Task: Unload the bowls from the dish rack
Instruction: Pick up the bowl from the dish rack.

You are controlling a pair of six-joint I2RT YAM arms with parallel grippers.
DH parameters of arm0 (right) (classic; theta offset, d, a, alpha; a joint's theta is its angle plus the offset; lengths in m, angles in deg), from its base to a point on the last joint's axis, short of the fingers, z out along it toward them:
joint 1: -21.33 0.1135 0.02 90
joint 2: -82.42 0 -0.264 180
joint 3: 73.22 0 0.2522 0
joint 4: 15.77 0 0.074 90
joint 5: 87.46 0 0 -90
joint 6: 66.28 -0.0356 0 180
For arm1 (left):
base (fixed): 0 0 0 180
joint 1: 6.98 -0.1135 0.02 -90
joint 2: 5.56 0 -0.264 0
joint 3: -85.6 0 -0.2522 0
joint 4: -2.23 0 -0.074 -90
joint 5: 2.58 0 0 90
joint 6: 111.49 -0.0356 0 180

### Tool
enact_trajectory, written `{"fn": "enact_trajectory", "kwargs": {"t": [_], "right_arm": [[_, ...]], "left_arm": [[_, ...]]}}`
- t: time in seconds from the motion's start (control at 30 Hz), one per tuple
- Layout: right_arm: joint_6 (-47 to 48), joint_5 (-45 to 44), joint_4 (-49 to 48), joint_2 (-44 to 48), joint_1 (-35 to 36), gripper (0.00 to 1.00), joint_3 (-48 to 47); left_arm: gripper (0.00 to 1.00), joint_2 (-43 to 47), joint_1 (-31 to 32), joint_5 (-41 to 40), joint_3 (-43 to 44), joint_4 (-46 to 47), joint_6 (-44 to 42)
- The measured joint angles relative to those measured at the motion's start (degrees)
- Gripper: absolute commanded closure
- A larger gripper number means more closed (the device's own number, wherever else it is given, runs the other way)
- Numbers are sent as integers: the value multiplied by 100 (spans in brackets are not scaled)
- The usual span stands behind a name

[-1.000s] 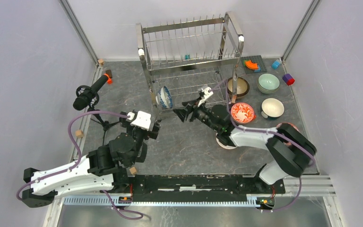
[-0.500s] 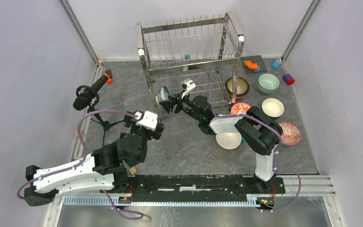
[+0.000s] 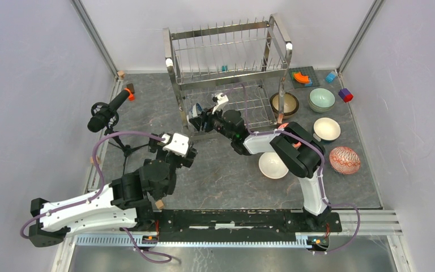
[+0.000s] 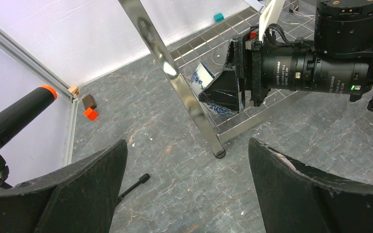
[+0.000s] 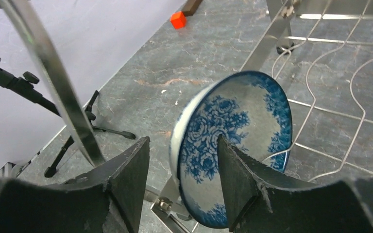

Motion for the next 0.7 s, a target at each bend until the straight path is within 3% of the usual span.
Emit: {"fn": "enact_trajectory", "kwargs": {"t": [0.47,0.7], "right_arm": [[-697,693,-52,-396,-151,65,-345],[-992,938,-118,-483,-223,87,-363]], "left_arm": [[1,-50,0,13,0,-26,2],[1,-111,0,13,0,-26,2]]}}
